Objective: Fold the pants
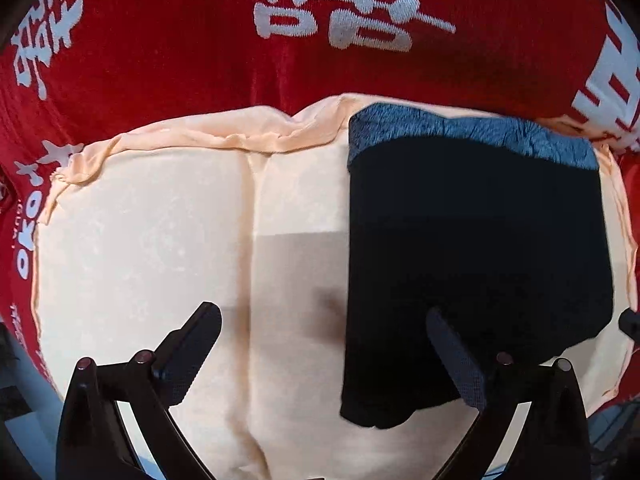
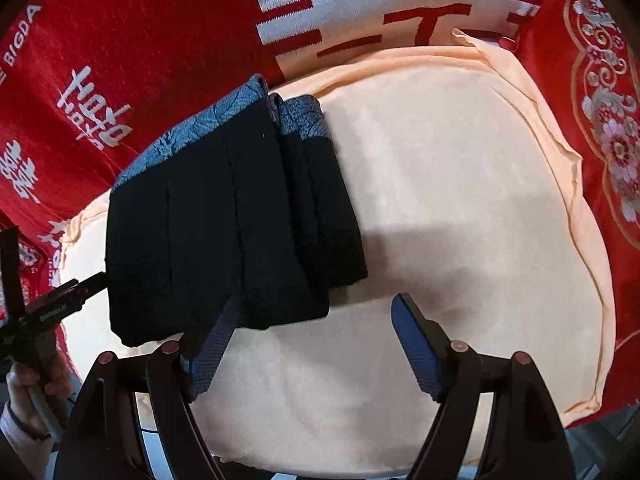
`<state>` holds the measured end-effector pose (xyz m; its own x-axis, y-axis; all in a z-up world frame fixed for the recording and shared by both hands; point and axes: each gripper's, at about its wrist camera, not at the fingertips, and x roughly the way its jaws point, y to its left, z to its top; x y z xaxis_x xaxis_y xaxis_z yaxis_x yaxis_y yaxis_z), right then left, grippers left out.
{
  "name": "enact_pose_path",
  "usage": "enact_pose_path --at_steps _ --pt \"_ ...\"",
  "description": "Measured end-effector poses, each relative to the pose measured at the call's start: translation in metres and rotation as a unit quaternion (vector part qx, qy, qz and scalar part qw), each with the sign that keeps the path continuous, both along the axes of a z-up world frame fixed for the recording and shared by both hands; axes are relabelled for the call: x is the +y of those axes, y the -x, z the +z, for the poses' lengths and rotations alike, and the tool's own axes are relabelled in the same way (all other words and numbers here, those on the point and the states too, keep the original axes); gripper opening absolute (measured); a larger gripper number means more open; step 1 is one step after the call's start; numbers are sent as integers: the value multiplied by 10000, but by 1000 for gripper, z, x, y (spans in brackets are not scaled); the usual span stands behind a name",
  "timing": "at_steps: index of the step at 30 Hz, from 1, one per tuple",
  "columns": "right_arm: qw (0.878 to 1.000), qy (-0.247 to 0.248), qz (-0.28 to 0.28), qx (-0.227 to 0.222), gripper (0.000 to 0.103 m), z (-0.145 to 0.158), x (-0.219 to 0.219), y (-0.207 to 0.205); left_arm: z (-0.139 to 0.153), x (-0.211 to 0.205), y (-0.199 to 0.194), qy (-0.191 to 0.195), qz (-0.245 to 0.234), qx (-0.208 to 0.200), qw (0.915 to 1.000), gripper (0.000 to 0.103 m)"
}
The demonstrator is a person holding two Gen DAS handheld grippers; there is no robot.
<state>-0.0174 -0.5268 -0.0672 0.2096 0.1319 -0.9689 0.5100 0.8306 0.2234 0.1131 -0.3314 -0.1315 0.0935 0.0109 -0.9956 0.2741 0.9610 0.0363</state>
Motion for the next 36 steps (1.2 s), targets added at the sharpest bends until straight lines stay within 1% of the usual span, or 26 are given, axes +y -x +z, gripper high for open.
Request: enact_pose_path --at_steps 3,6,9,14,17,20,23,26,30,32,36 --pt "9999 15 45 -163 87 -1 -7 0 -1 0 -9 141 119 46 9998 103" --pt "9998 -16 83 -194 87 -5 -14 0 -4 -1 -14 144 200 95 9997 103" --pt "9996 -213 46 -173 87 -12 -21 -4 -8 -2 -16 226 245 173 9993 103" --pt "9988 -468 71 -122 87 -25 -30 -10 -14 -8 -19 502 252 311 9979 103" --pt "9974 -707 71 -124 87 -33 -35 -15 -23 -8 -26 783 287 529 9951 103" --pt "9961 -866 55 -143 87 -38 -39 -20 -29 -8 -31 883 357 635 9934 103" --pt "9920 -1223 87 -299 87 -42 -40 -24 -34 -7 -33 1031 358 689 9916 103" --pt "9877 -1511 210 -351 87 -52 -42 -31 -37 -9 -35 1203 317 804 9890 103" --pt "9802 -1888 450 -396 87 -69 -44 -44 -49 -11 -39 1574 207 1017 9821 103" --pt "9746 -2126 544 -451 87 -78 -45 -50 -58 -13 -42 1782 191 1118 9774 103" --pt "9642 -2496 685 -572 88 -96 -48 -62 -72 -20 -46 2088 131 1201 9705 103"
